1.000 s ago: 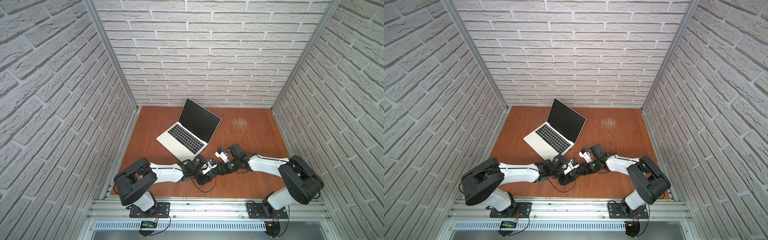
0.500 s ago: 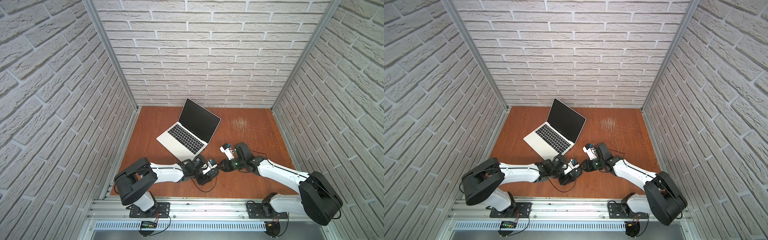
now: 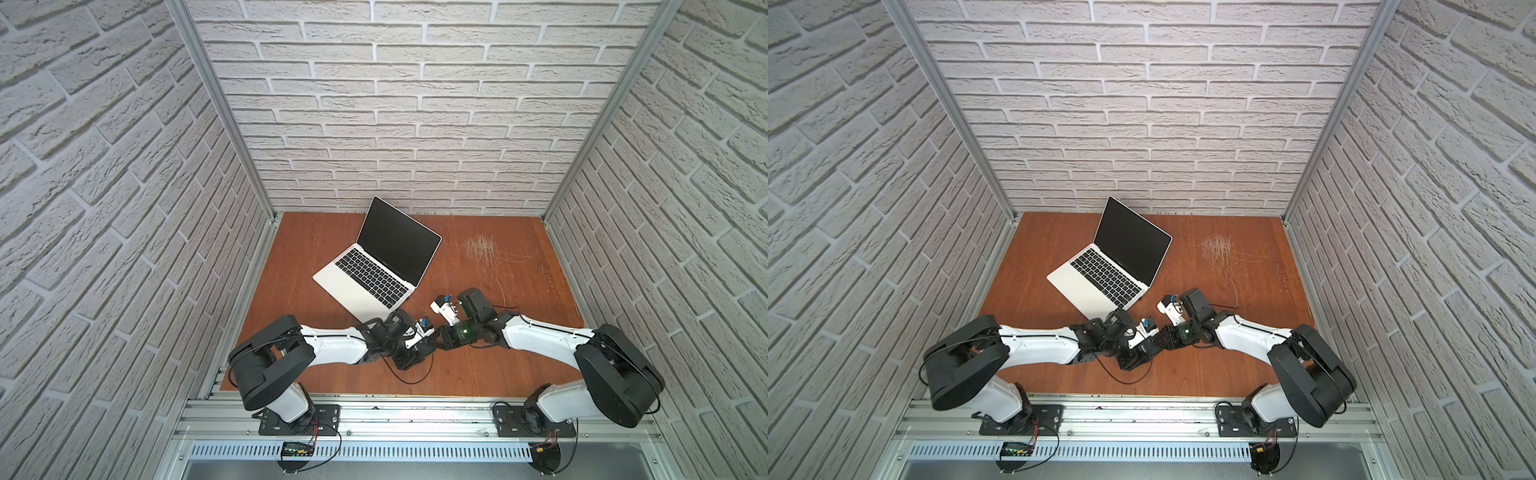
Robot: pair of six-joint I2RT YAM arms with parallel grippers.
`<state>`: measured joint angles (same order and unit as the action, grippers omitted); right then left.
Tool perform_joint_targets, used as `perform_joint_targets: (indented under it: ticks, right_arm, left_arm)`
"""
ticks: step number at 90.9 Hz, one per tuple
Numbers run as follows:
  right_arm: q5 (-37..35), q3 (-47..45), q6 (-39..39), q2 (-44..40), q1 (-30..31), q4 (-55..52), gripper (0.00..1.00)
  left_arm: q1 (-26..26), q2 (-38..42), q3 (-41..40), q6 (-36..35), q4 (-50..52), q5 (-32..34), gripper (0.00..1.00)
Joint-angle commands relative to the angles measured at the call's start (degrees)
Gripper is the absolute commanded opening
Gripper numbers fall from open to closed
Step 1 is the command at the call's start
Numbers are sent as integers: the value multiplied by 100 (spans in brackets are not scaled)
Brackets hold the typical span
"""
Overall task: Insert the wireless mouse receiver into the laptop
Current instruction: Pick up the mouse from the center of the board.
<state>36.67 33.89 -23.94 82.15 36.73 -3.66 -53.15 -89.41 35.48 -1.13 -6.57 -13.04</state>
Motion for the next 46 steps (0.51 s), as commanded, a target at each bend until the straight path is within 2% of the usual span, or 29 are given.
perform_joint_targets:
  ticks: [1,11,17,27,35,46]
  right_arm:
    - [-385,83,103,-230,23,-186,28]
    - [-698,-83,-18,-1024,-278,-91,51]
    - [-378,-219,-137,-1393,-548,155,65]
    - [325,-362,-510,-1651,-907,825,82]
    - [1049,-488,-1137,-1730,-1132,1846,89]
    - [1672,-314,-1877,-1679,-1167,2929,92]
  left_arm:
    - [36,-155,-192,248,650,-27,11]
    - [371,380,-293,870,117,-509,9]
    - [610,810,-385,1475,-520,-979,9]
    - [1037,1290,-492,2571,-1675,-1734,9]
    - [1210,1558,-477,3152,-2297,-2113,9]
    - [1264,1722,-392,3900,-2996,-2515,9]
